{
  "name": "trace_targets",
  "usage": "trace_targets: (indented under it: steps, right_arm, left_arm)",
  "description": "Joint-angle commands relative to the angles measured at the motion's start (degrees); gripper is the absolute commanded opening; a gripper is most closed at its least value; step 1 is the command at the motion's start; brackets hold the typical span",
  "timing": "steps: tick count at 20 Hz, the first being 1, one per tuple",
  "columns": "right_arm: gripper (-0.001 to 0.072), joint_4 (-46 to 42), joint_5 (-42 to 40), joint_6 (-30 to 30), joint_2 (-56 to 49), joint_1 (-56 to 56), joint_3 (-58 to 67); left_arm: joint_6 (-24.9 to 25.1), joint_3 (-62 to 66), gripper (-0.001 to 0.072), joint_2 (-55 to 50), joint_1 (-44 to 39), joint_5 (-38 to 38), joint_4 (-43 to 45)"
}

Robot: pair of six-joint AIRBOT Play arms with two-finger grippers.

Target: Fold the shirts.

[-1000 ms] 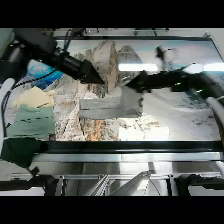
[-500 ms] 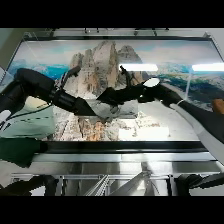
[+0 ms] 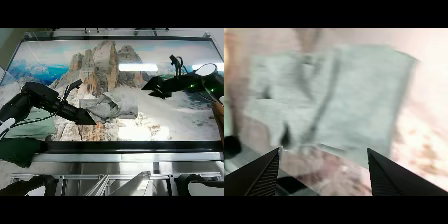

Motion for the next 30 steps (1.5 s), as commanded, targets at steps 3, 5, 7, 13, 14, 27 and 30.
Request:
trace_targets:
  steps: [3, 5, 7, 13, 14, 27, 30]
  right_arm:
    - [0.0599, -3.0, -1.9, 1.9, -8.5, 1.0, -2.5]
    - [0.0599, -0.9, -4.5, 1.9, -11.8, 3.5, -2.5]
    - [0.0598, 2.2, -6.6, 1.4, -14.2, 5.8, -2.5]
    - [0.0159, 23.9, -8.8, -11.6, -17.8, 10.3, -2.4]
    - [0.0016, 27.3, -7.9, -13.8, -17.6, 10.2, -2.2]
    - [0.0013, -19.0, 11.2, 22.9, 10.9, -40.9, 22.0]
    - [0.0013, -41.9, 17.7, 23.6, 11.4, -49.5, 18.8]
  left_arm:
    - [0.5, -0.3, 0.0014, 0.1, -0.2, 0.5, -0.5]
    - [0.5, -0.3, 0.0015, 0.1, -0.2, 0.9, -1.5]
    - [0.5, -0.2, 0.0015, 0.1, -0.2, 1.3, -1.8]
    - [0.4, -0.2, 0.0014, 0.1, -0.1, 1.4, -1.9]
    - [0.4, -0.2, 0.0014, 0.1, -0.1, 1.6, -1.9]
    - [0.2, 9.2, 0.0014, 0.0, -0.1, 6.4, -1.8]
    - [0.2, 9.2, 0.0014, 0.0, -0.1, 6.4, -1.7]
